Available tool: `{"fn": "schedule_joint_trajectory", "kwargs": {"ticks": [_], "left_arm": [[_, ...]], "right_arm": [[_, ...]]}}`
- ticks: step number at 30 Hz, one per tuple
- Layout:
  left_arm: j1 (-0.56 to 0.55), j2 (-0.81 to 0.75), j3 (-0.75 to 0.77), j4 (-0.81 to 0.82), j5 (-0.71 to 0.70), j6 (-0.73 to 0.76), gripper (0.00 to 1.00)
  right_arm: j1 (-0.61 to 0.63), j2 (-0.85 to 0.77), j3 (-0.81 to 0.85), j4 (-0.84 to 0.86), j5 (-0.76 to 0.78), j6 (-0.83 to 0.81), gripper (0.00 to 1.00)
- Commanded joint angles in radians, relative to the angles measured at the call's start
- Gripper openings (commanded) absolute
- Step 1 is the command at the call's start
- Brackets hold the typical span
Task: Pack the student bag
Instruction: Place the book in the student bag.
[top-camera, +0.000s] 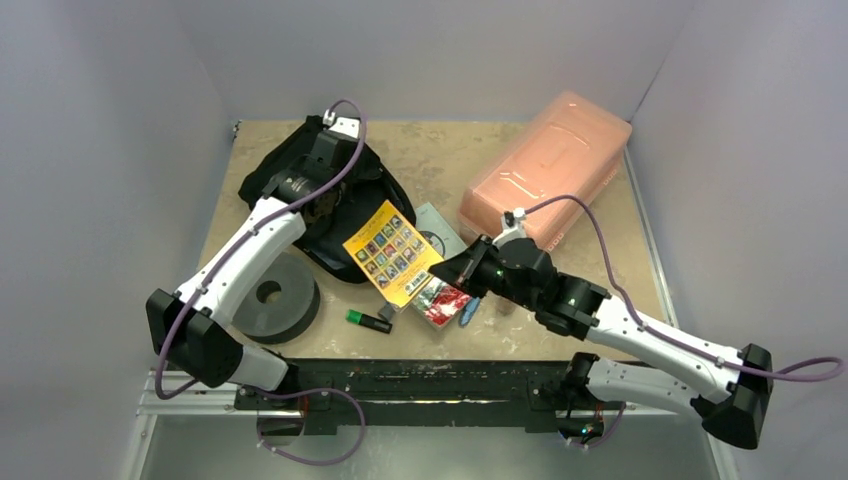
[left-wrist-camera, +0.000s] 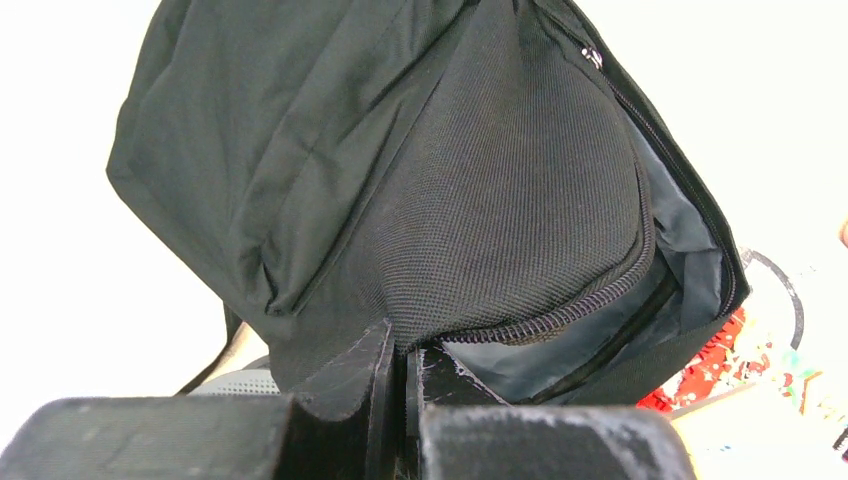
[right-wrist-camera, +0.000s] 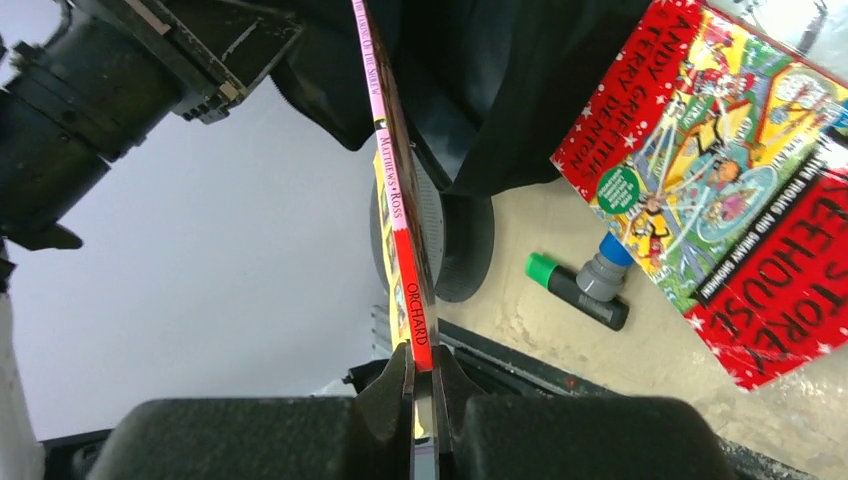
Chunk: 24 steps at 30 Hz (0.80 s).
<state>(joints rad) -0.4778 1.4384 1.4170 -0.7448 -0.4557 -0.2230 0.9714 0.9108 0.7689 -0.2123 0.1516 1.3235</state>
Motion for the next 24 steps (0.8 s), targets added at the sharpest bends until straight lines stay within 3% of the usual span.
{"fn": "schedule_joint_trajectory", "kwargs": {"ticks": [1, 11, 19, 24], "left_arm": [[0.005, -0.093, -0.020, 0.125, -0.026, 0.095, 0.00], [0.034, -0.111, -0.029, 0.143, -0.013, 0.117, 0.00], [0.123, -0.075, -0.003, 0.136, 0.134, 0.057, 0.00], [0.156, -0.019, 0.072, 0.101, 0.210, 0.038, 0.00]], "right_arm": [[-0.006, 0.089, 0.098, 0.076, -0.076, -0.120, 0.00], [-0.191, 0.424, 0.173, 0.447, -0.296, -0.120, 0.00], [-0.233, 0.830, 0.470, 0.618, -0.369, -0.123, 0.00], [-0.282, 1.093, 0.763, 0.579, -0.379, -0.166, 0.00]]}}
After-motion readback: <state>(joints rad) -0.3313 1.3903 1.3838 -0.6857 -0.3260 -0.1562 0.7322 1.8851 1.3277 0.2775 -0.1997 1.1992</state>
